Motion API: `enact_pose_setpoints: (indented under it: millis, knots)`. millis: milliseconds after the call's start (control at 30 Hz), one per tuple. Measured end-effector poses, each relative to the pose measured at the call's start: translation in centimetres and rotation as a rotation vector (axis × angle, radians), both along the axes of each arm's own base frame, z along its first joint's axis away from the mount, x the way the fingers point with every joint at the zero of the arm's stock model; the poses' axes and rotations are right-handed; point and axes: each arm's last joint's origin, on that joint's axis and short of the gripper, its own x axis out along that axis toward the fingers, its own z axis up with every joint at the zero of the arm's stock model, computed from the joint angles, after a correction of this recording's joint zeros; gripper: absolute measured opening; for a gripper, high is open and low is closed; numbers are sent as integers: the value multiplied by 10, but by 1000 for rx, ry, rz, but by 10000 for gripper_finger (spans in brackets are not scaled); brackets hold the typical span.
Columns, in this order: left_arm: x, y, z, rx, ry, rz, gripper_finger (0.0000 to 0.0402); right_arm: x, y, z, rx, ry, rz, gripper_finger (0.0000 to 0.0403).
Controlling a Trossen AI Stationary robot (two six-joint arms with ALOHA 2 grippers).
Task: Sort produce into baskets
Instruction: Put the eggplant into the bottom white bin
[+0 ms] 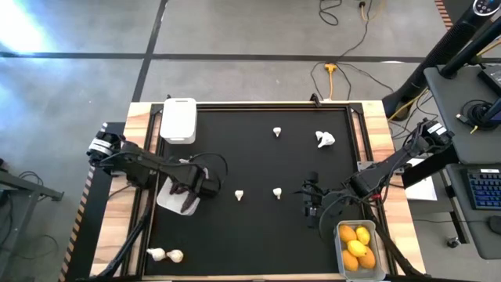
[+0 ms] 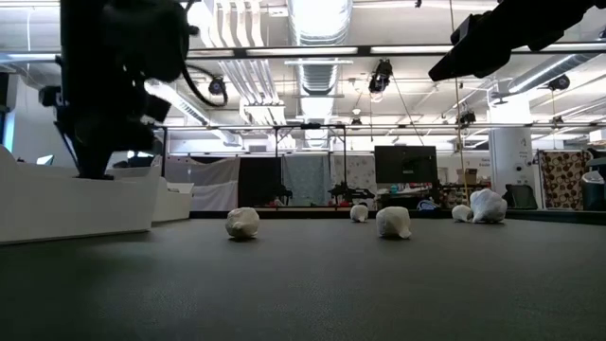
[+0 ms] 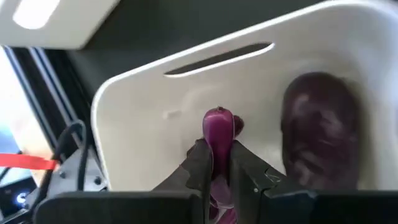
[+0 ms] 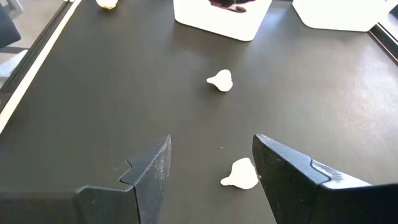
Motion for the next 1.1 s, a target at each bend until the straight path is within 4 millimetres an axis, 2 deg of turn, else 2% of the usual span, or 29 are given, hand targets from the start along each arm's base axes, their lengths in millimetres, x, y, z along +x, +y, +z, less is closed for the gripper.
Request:
enact_pose_setpoints:
  millis: [100, 233, 467, 633, 733, 867, 967, 1100]
  knots:
    - [0, 3, -6, -42, -4, 15, 44, 0, 0, 0, 2, 0, -1, 219]
    - [-2, 1, -2, -66, 21, 17, 98, 0, 0, 0, 3, 0, -2, 219]
    - [16, -16, 39, -95, -49, -111, 198, 0, 0, 0, 3, -1, -2, 219]
    - [41, -39, 74, -22, -270, -331, 241, 0, 0, 0, 3, -1, -2, 219]
    - [57, -59, 84, -7, -431, -480, 251, 0, 0, 0, 3, -1, -2, 219]
    - [81, -71, 77, -4, -596, -554, 246, 0, 0, 0, 3, 0, -2, 219]
    - [95, -71, 55, 30, -652, -487, 238, 0, 0, 0, 3, 0, -2, 219]
    - [107, -72, 19, 39, -616, -373, 230, 0, 0, 0, 4, 0, 0, 219]
